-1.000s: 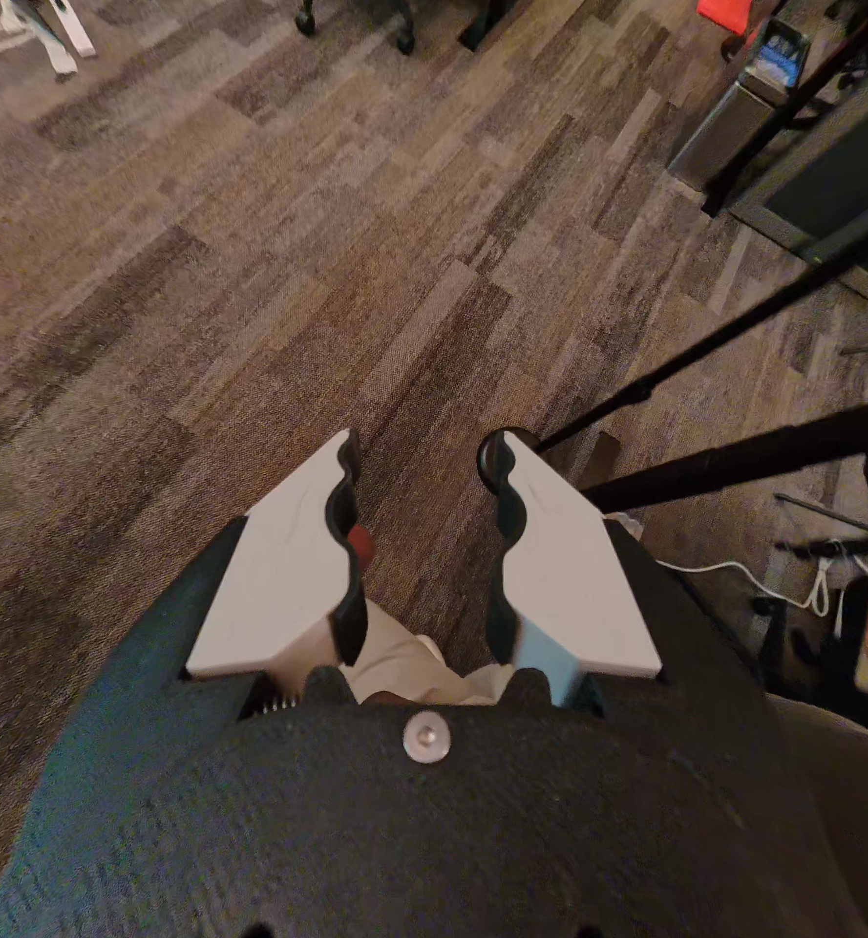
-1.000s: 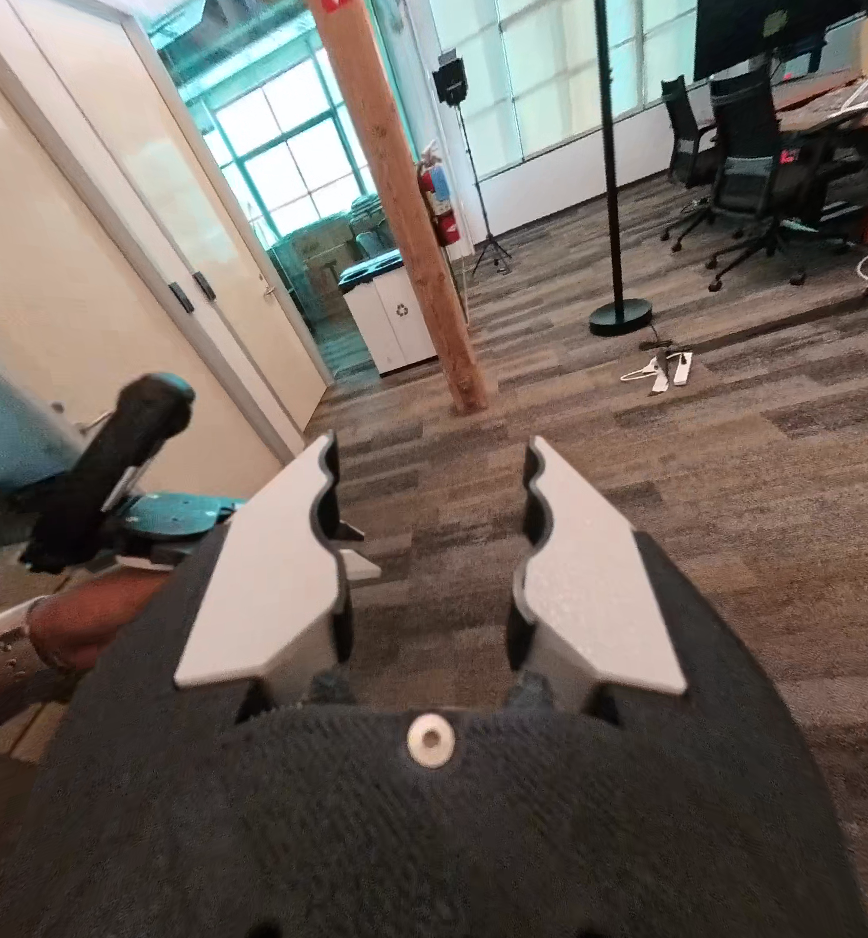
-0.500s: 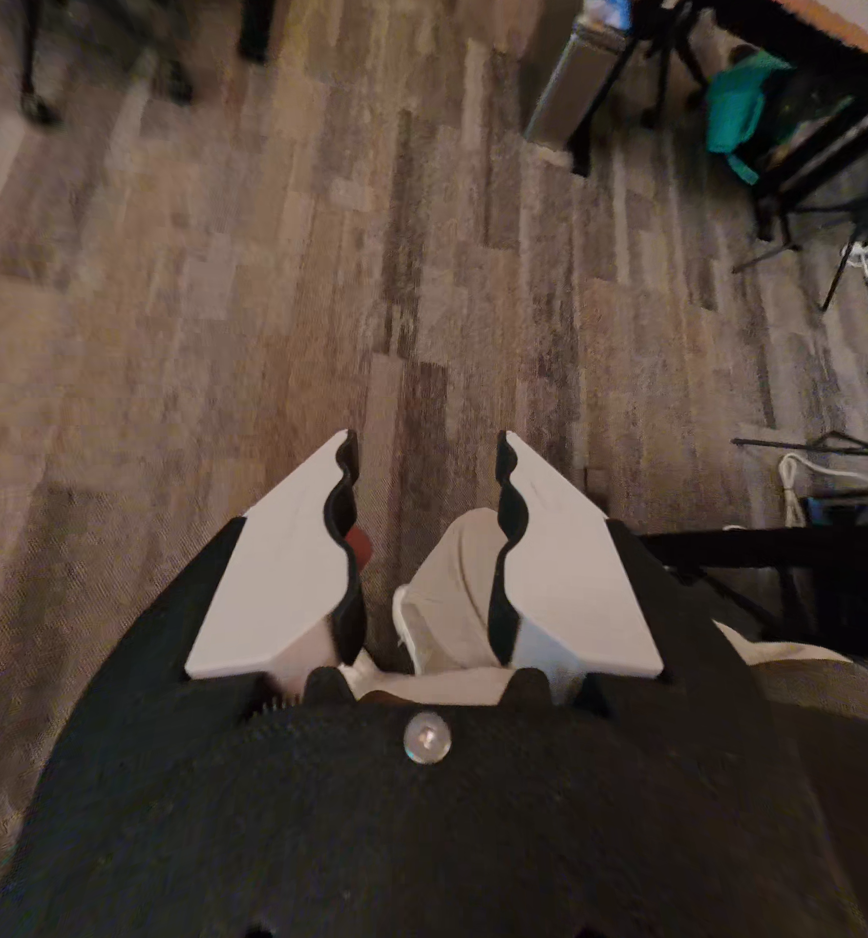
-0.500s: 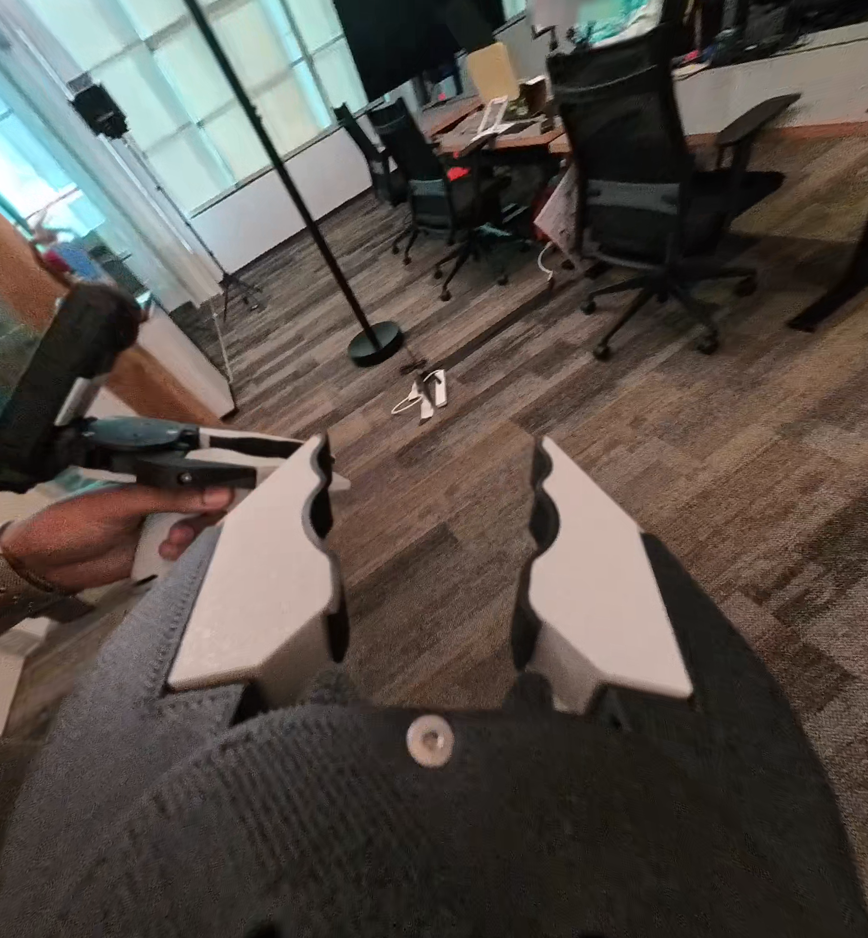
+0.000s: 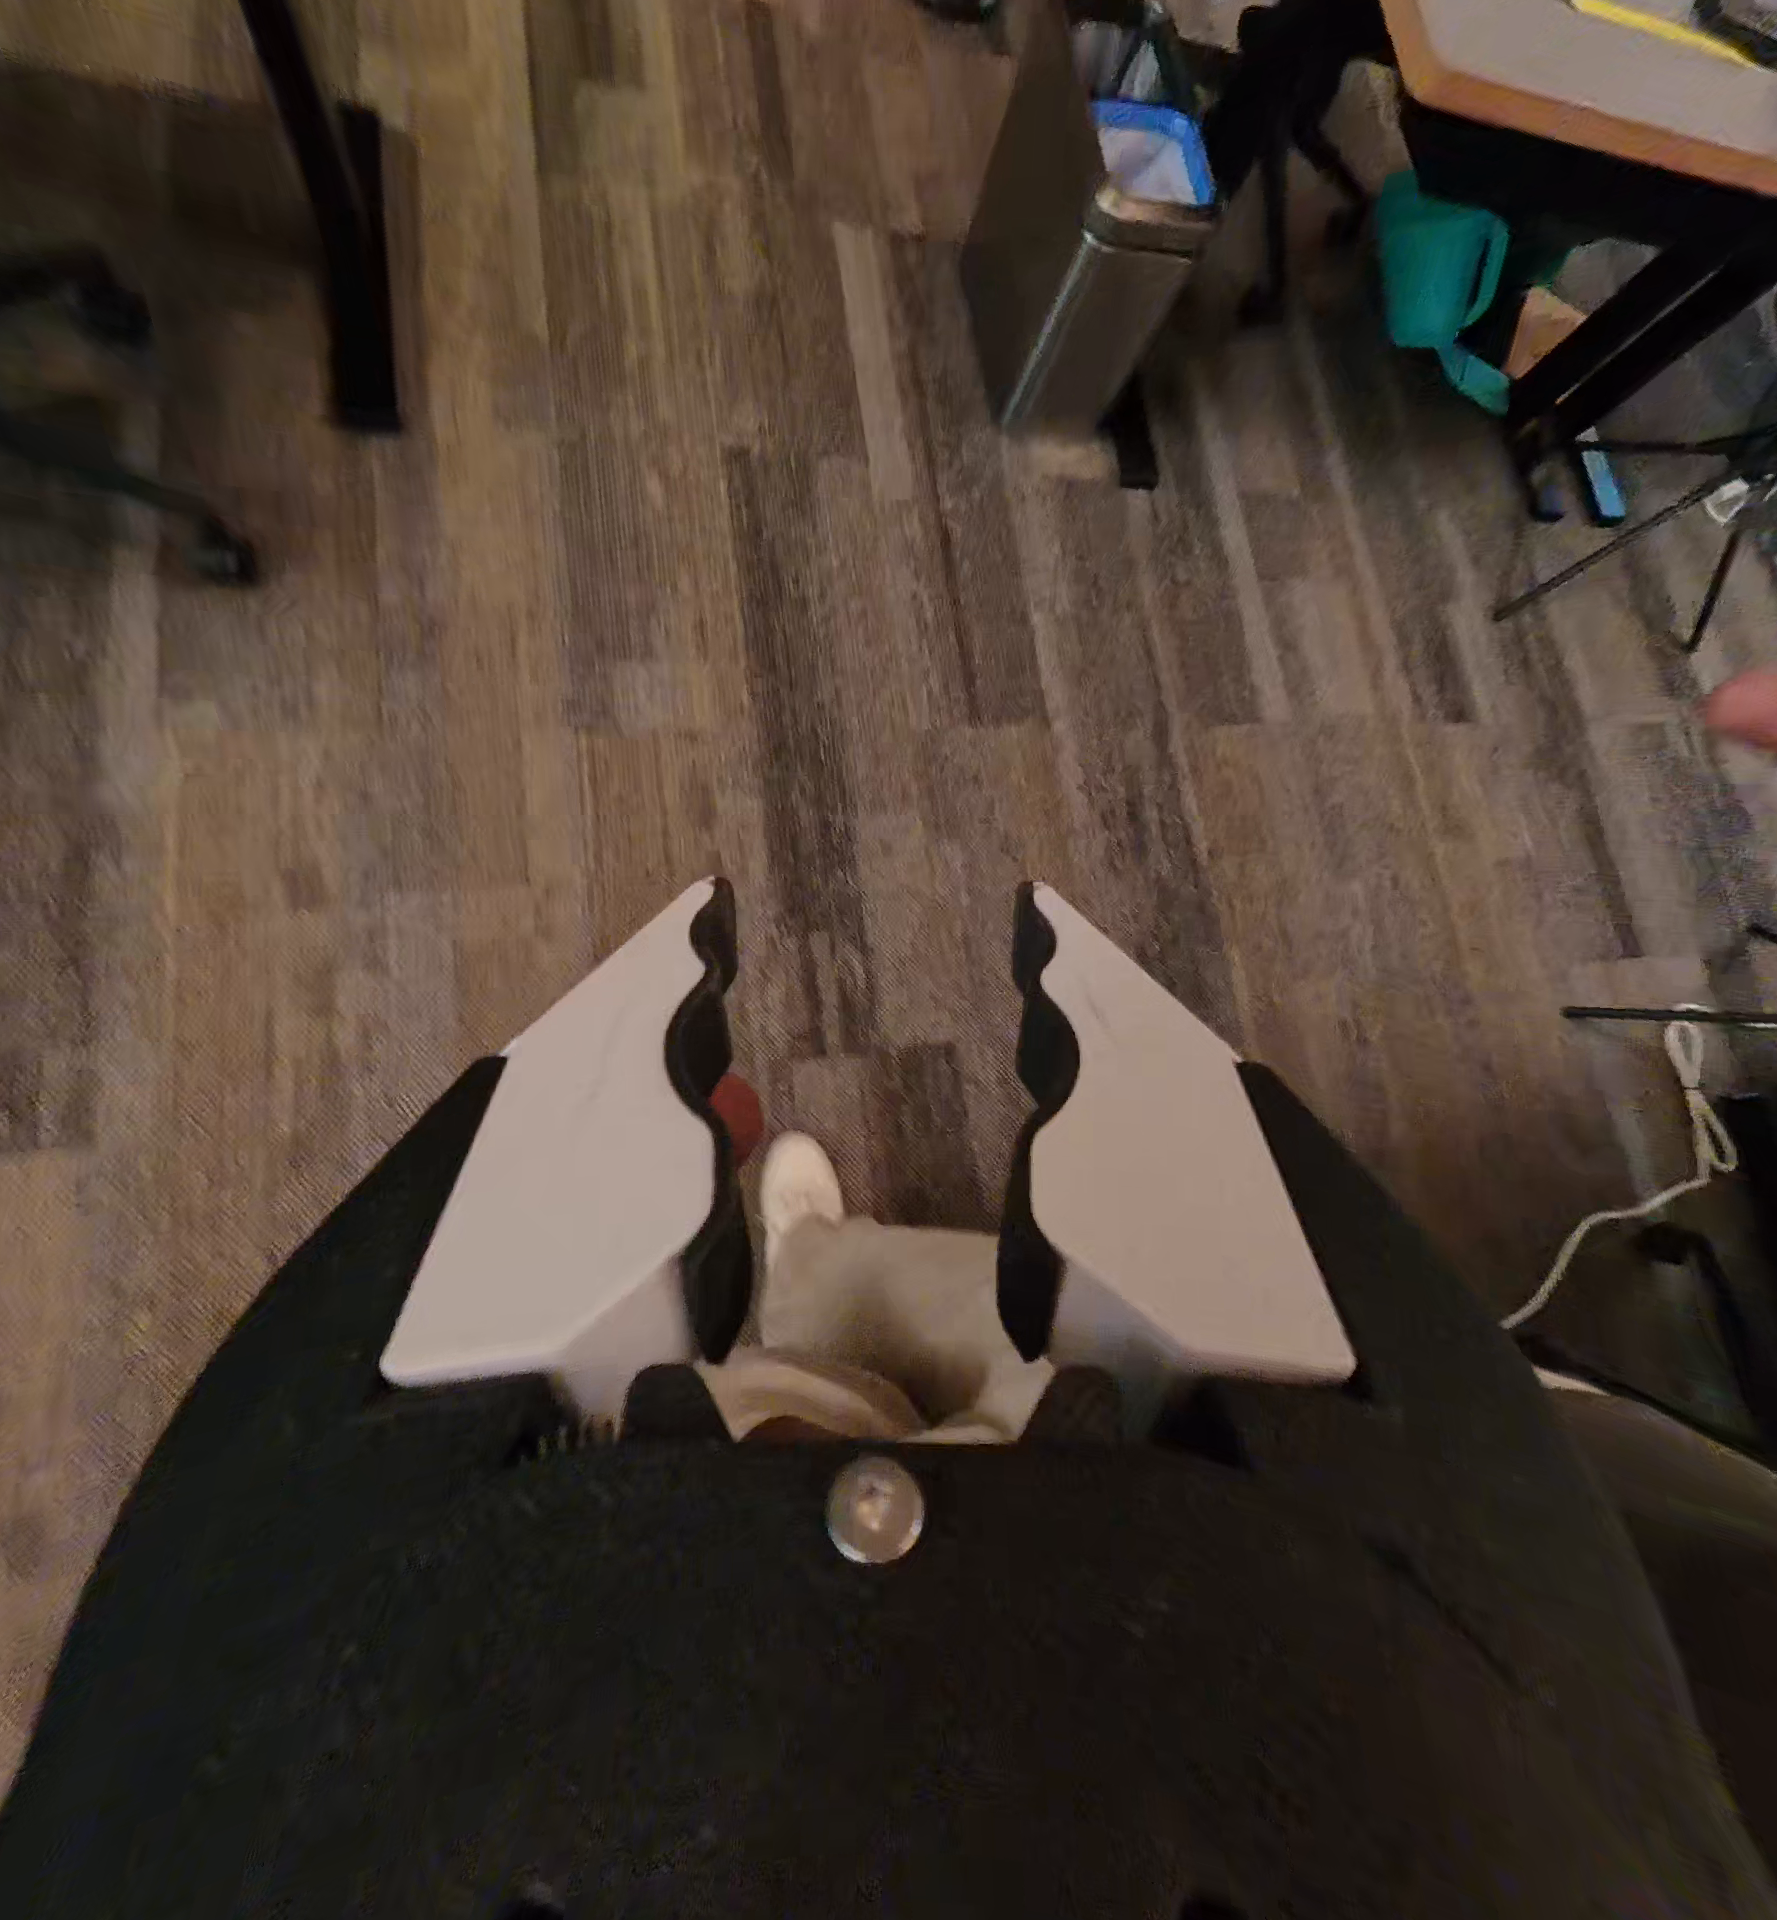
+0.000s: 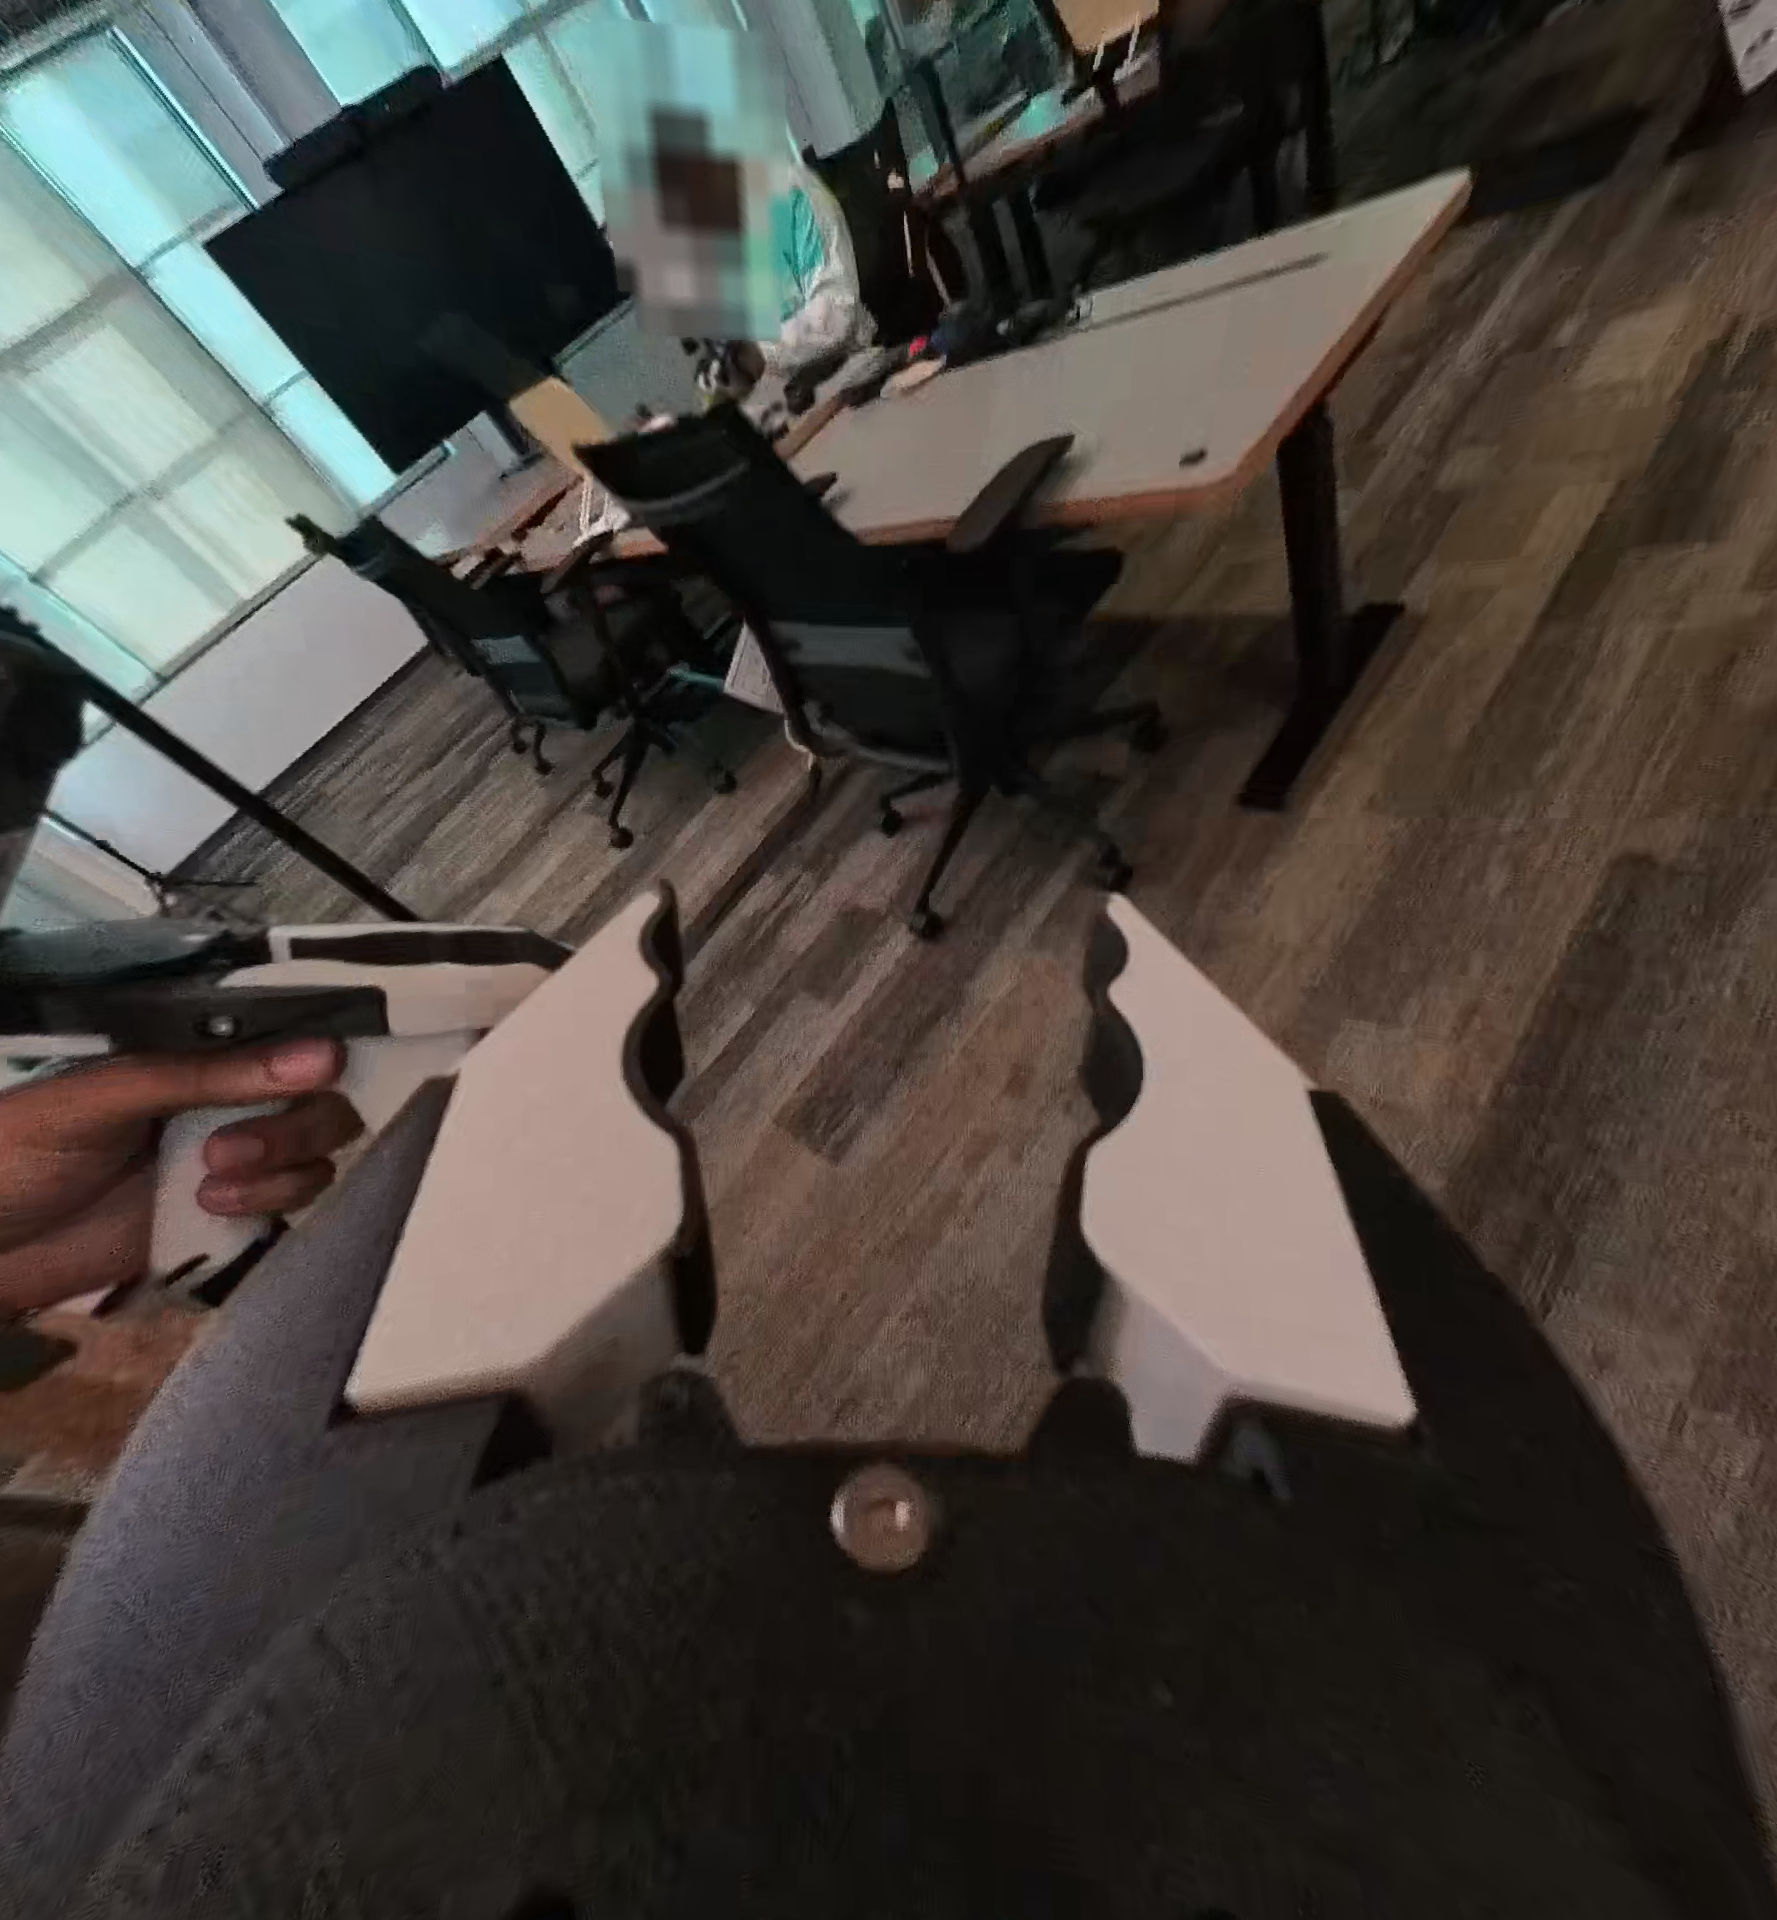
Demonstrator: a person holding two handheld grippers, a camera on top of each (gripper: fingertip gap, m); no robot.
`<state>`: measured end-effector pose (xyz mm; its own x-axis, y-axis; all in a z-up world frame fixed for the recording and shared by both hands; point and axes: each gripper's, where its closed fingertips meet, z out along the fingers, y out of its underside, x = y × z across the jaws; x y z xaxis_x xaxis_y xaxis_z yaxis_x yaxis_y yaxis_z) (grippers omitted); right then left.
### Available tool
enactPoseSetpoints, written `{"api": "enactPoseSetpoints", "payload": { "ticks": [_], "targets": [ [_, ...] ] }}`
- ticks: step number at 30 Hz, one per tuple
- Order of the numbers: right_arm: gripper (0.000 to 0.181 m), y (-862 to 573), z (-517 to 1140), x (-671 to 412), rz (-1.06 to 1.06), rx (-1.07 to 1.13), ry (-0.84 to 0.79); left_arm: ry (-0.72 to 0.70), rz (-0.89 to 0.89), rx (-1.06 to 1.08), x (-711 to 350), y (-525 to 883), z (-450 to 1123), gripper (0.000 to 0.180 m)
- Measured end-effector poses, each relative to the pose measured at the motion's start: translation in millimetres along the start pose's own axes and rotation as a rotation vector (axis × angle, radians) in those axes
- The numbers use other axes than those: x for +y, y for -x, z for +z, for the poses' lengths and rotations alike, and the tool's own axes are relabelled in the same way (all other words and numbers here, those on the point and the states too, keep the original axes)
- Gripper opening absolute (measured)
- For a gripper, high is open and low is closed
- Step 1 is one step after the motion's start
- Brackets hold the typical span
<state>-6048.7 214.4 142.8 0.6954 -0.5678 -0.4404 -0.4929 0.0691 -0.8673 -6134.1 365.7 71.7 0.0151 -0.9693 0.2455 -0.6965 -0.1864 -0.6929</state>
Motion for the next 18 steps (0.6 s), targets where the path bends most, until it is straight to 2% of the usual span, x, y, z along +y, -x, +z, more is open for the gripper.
{"api": "enactPoseSetpoints", "payload": {
  "ticks": [5, 9, 14, 18],
  "targets": [
    [0.073, -50.9, 101.7, -121.4, -0.069, -0.046, -0.116, -0.039, 0.066, 0.047, -130.5, 28.0, 99.5, 0.047],
    [0.073, -115.4, 198.3, -143.0, -0.101, -0.006, -0.072, 0.027, 0.009, 0.106, -191.8, 65.5, 211.0, 0.047],
    [0.077, -220.2, 320.3, -161.6, 0.002, 0.093, 0.049, 0.06, 0.046, 0.143, -296.1, 109.7, 346.1, 0.047],
    [0.076, -289.1, 392.2, -265.5, -0.05, 0.176, -0.032, 0.071, 0.081, 0.224, -417.7, 126.5, 427.1, 0.047]
  ]
}}
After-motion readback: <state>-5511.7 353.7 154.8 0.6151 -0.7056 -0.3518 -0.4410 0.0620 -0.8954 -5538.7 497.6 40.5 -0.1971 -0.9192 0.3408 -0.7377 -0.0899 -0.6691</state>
